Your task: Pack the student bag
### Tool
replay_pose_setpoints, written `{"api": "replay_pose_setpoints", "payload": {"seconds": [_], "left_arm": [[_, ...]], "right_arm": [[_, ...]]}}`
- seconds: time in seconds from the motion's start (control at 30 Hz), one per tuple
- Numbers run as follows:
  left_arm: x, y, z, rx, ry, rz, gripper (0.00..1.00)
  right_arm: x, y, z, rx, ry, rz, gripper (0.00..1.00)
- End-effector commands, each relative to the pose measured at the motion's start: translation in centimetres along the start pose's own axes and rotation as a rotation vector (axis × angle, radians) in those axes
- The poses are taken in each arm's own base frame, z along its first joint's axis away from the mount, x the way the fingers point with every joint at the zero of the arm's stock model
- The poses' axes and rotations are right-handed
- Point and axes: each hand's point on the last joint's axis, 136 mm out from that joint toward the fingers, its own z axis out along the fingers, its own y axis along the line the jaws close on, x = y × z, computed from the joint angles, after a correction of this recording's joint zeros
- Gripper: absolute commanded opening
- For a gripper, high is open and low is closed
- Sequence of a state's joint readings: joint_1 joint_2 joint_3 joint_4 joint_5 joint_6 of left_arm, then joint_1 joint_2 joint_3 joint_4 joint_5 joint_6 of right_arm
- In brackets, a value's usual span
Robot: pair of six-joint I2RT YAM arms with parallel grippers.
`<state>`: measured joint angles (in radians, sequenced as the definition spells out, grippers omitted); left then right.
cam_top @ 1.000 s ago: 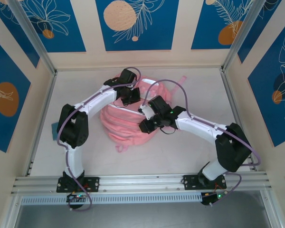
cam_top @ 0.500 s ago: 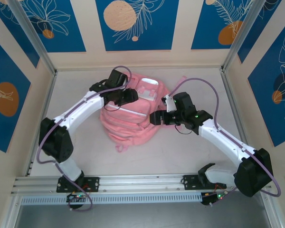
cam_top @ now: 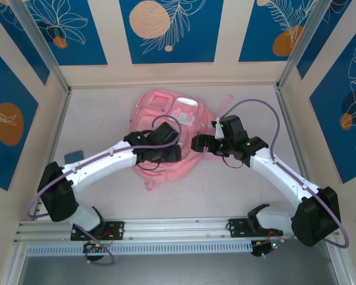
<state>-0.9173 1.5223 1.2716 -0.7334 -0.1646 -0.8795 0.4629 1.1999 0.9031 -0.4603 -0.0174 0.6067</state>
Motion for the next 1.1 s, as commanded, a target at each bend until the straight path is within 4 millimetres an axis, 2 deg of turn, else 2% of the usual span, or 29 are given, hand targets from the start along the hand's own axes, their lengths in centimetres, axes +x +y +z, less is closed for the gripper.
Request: {"api": "replay_pose_setpoints", "payload": {"seconds": [0.0,0.13,0.3,0.43,0.53,0.77,0.83,1.07], "left_arm": [[-0.1,-0.3,0.7,-0.043,-0.046,-0.035,0.59],[-0.2,-0.2,1.3,-0.101,-0.057,-0.003,0.53],[0.4,-0.6,2.6,-0.093,-0.025,0.0,0.45],[0.2,-1.1,2.9,-0.088,-0.022,0.006,0.45],[0.1,-1.4,3.1,-0.088,-0.015,0.015,0.49],[0.3,-0.7,3.7,-0.145,0.002,0.032,0.5],[0.4,-0.3,3.8,-0.162,0.004,0.034,0.46],[0.5,0.0,3.6,-0.172,0.005,0.041,0.21]], "right_arm": [[-1.0,-0.7,-1.0,0.033,-0.037,0.062,0.99],[-0.8,-1.2,-1.1,0.036,-0.028,0.088,0.99],[-0.8,-1.3,-1.3,0.028,-0.033,0.087,0.99],[-0.7,-1.1,-1.3,0.017,-0.027,0.08,0.99],[-0.5,-1.2,-1.2,0.017,-0.022,0.082,0.99],[-0.3,-1.3,-1.1,0.019,-0.014,0.083,0.99],[-0.3,-1.4,-1.0,0.02,-0.012,0.086,0.99],[-0.3,-1.5,-0.9,0.025,-0.009,0.092,1.0]]}}
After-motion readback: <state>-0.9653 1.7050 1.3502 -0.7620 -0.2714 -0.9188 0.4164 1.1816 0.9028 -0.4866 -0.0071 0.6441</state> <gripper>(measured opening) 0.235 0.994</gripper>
